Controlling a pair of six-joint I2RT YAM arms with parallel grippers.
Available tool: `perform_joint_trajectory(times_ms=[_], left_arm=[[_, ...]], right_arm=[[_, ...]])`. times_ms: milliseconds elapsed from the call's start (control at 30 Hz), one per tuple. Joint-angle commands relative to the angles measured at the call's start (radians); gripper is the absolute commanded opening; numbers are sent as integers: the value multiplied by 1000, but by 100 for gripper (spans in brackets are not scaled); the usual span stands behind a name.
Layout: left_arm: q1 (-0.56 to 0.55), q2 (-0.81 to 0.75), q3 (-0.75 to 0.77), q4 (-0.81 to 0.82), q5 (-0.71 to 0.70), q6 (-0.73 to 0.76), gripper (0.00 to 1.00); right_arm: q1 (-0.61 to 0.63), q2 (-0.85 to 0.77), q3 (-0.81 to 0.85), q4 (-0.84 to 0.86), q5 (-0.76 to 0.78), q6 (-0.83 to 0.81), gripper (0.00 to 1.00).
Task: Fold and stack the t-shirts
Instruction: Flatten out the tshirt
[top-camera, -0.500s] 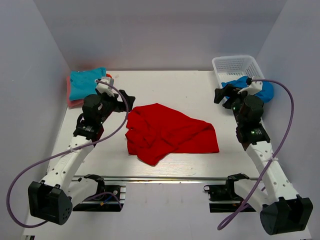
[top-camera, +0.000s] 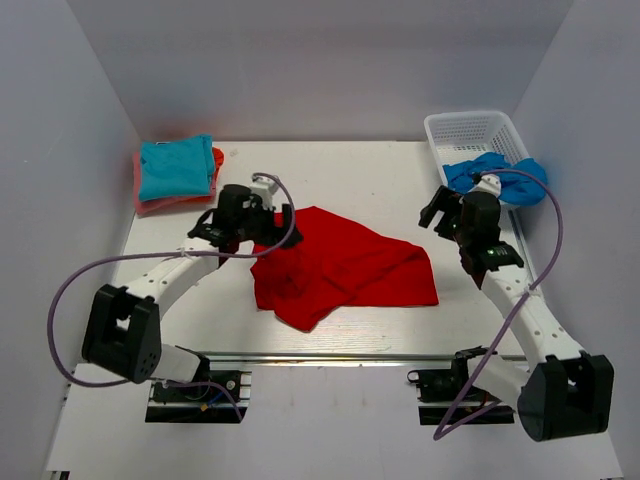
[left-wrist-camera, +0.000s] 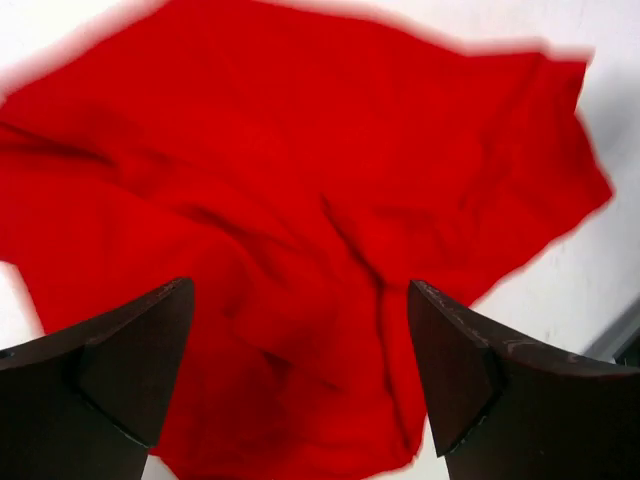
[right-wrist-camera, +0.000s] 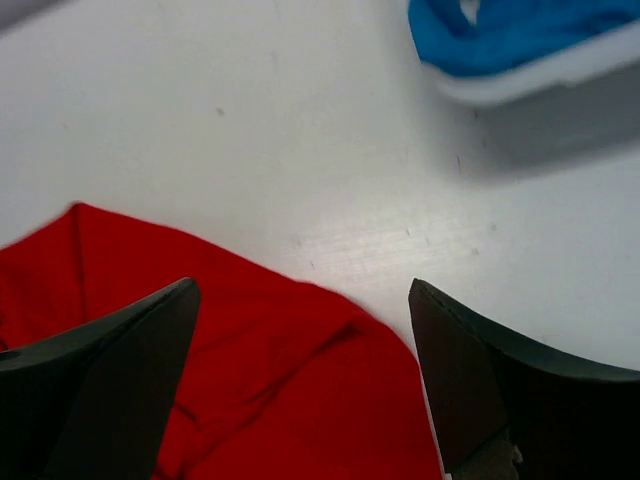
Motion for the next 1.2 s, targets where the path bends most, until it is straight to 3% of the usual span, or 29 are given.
perform_joint_trajectory(times_ms=[0,233,433,633,767,800,833,900,1033,1167], left_arm=[[-94,13,-23,-53,8,-11,96],[-229,89,-14,-130,-101,-21,96],[-288,98,-37,-201,-267,-39,86],[-335,150,-46,-202,-253,-39,75],[-357,179,-23,-223,-291,-48,50],[-357,179,-13,-223,-305,-48,34],[-357,179,-13,-223,-305,-48,28],[-357,167,-4,-209,-305,-48,0],[-357,103,-3,-197,-323,-70,0],[-357,-9,-3,-171,-360,-85,0]], right_arm=[[1,49,49,-155,41,23,90],[0,51,48,-235,87,46,90],[-2,2,12,-236,66,46,90],[-2,-6,-12,-229,21,46,90],[-2,-7,-31,-220,-2,54,90],[0,-10,-46,-211,-26,57,90],[0,-9,-50,-207,-40,51,89],[5,3,-67,-181,-96,39,89],[9,36,-92,-146,-247,-20,80],[35,74,-107,-99,-334,-41,80]])
